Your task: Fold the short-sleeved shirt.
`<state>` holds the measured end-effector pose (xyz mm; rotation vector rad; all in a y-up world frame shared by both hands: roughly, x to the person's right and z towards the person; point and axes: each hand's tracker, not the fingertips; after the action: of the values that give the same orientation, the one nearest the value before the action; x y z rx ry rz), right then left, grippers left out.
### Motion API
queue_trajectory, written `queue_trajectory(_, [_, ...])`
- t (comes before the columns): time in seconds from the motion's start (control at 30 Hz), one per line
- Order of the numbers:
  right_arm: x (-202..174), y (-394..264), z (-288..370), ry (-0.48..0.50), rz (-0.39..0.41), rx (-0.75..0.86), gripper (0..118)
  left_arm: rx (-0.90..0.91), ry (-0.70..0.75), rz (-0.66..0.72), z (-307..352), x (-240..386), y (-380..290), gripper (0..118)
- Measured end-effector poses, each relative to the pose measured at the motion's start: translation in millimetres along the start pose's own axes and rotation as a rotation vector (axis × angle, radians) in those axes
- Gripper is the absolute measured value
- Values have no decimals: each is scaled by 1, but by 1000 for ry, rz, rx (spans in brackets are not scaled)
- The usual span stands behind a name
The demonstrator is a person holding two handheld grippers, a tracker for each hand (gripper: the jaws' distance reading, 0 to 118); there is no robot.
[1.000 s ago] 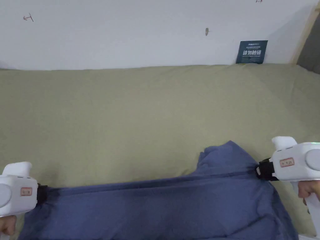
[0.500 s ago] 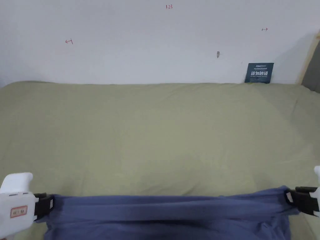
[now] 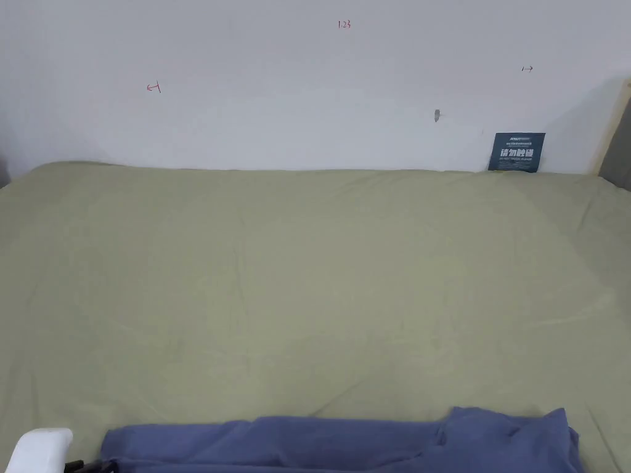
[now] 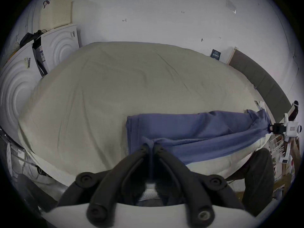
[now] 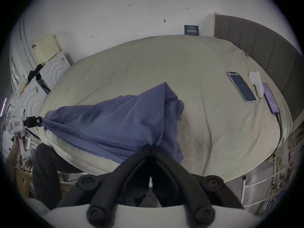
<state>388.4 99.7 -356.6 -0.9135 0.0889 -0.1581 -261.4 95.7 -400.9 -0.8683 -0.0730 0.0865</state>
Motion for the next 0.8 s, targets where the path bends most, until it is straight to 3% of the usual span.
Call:
queue_trajectory(0.07, [-5, 1, 0, -44, 23, -29, 83, -16, 28, 2, -2, 0, 0, 97])
queue_trajectory(0.1, [-7, 2, 1, -62, 37, -35, 101, -21, 33, 8, -2, 0, 2, 118])
queue_trajectory(0.23, [-25, 26, 27, -55, 21, 89, 104, 120, 38, 23, 38, 23, 28, 116])
queue_trajectory(0.33, [-65, 53, 51, -51, 65, 234, 102, 257, 19, -15, 67, 62, 56, 116])
queue_trajectory(0.4, [-101, 66, 72, -81, 113, 419, 102, 374, 12, -55, 91, 94, 75, 111])
queue_trajectory(0.43, [-119, 72, 83, -75, 125, 505, 99, 429, 14, -67, 101, 111, 78, 96])
queue_trajectory(0.47, [-139, 76, 90, -88, 127, 565, 81, 525, 40, -74, 111, 125, 82, 75])
queue_trajectory(0.53, [-166, 78, 103, -87, 117, 680, 2, 619, 103, -100, 125, 158, 85, 0])
queue_trajectory(0.6, [-190, 76, 109, -141, 109, 781, 2, 761, 102, -83, 134, 180, 77, 0])
queue_trajectory(0.67, [-205, 75, 113, -121, 140, 792, 2, 764, 81, -89, 140, 193, 77, 0])
queue_trajectory(0.8, [-223, 72, 112, -183, 164, 815, 2, 772, 100, -96, 139, 201, 79, 0])
